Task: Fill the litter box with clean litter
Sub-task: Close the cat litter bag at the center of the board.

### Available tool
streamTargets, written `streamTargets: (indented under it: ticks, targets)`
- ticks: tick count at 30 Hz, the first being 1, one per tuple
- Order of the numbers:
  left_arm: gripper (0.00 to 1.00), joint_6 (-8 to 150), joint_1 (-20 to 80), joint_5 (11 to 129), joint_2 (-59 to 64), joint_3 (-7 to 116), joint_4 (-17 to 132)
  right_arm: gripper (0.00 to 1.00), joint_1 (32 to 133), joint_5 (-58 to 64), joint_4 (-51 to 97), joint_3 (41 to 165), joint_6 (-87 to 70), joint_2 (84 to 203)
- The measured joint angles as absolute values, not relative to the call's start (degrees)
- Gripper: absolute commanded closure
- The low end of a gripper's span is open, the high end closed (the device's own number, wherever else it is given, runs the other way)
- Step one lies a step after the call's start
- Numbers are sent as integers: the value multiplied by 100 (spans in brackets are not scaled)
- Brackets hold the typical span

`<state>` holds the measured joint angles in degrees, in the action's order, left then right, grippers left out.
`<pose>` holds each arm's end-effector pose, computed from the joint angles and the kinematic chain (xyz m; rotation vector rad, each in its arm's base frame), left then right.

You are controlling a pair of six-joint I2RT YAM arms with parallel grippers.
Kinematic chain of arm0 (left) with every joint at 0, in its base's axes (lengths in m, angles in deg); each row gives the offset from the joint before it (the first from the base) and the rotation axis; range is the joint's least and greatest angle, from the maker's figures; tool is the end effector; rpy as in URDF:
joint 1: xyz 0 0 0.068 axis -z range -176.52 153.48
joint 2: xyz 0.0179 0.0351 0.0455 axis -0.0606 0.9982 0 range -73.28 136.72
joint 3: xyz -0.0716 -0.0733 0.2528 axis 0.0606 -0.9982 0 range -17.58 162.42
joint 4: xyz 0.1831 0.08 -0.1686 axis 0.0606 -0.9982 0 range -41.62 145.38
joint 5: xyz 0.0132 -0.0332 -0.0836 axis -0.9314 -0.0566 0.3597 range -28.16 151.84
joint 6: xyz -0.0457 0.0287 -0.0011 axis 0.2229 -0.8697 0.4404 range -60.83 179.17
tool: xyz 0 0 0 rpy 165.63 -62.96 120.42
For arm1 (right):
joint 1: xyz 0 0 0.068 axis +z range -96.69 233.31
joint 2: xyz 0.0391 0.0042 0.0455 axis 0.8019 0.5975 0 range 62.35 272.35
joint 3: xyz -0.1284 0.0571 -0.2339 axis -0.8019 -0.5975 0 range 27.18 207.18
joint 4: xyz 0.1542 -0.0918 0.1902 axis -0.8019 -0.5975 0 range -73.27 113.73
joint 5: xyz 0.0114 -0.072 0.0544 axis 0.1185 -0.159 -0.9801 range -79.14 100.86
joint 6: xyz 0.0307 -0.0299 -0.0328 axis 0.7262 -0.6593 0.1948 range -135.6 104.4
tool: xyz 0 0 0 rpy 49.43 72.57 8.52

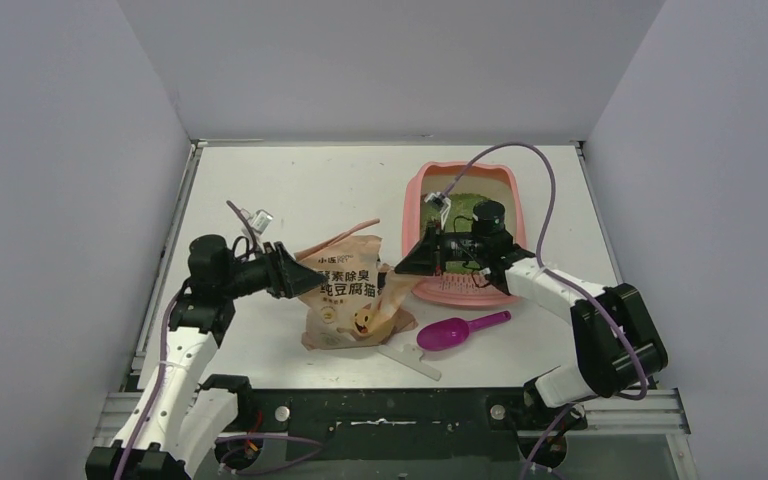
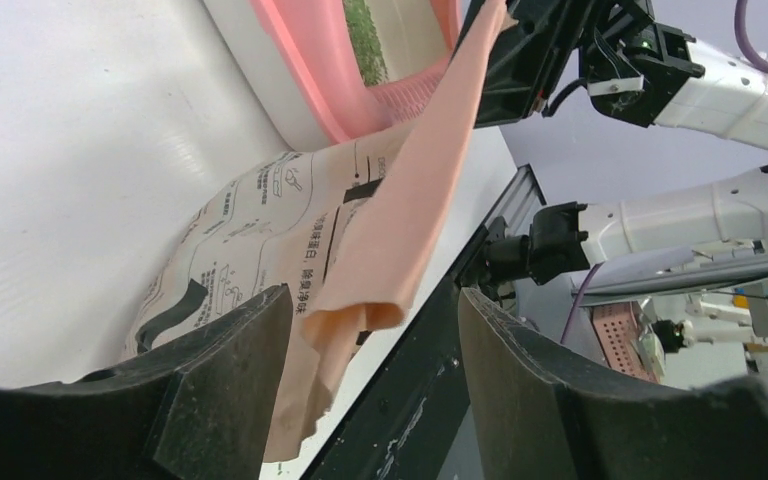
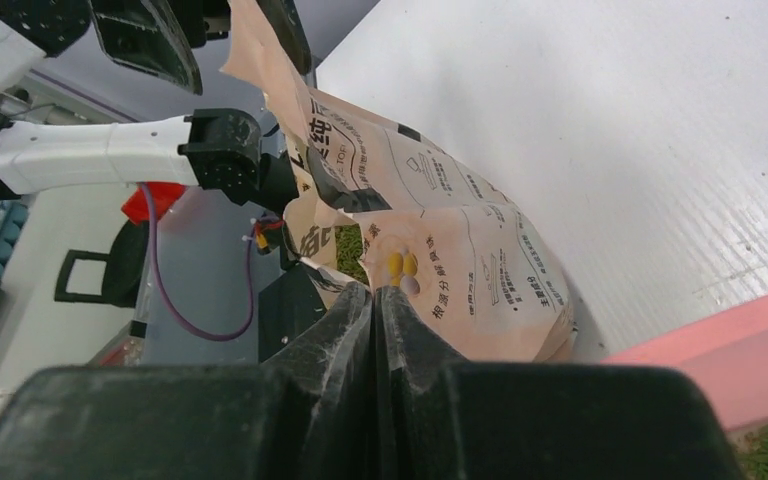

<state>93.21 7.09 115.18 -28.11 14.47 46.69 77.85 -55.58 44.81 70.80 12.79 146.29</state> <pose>0.1724 -0.0396 0.2681 0.1256 2.0166 -1.3275 0.2603 0.1547 0.2342 -0.8072 1.9002 1.6900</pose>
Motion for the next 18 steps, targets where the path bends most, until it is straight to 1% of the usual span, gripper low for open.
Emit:
streamTargets:
  ticks: [1, 5, 8, 12, 18]
  targets:
    - [47, 9319, 825, 11500, -2722, 1447, 4735, 100, 7719, -5604, 4610, 7018, 1456, 14629]
    - [81, 9314, 1142, 11385, -2392, 1447, 4953, 100, 7439, -5757, 4958, 6852, 2085, 14680]
    - [100, 9314, 1203, 11288, -2195, 1447, 5113, 100, 7374, -5827, 5257, 6819, 2483, 14782]
    - [100, 9321, 1203, 11247, -2075, 1447, 5216, 100, 7332, -5859, 5672, 6649, 2951, 14850]
    - [100, 9327, 1042, 11286, -2073, 1447, 5172, 100, 7076, -5886, 5504, 6579, 3257, 14852]
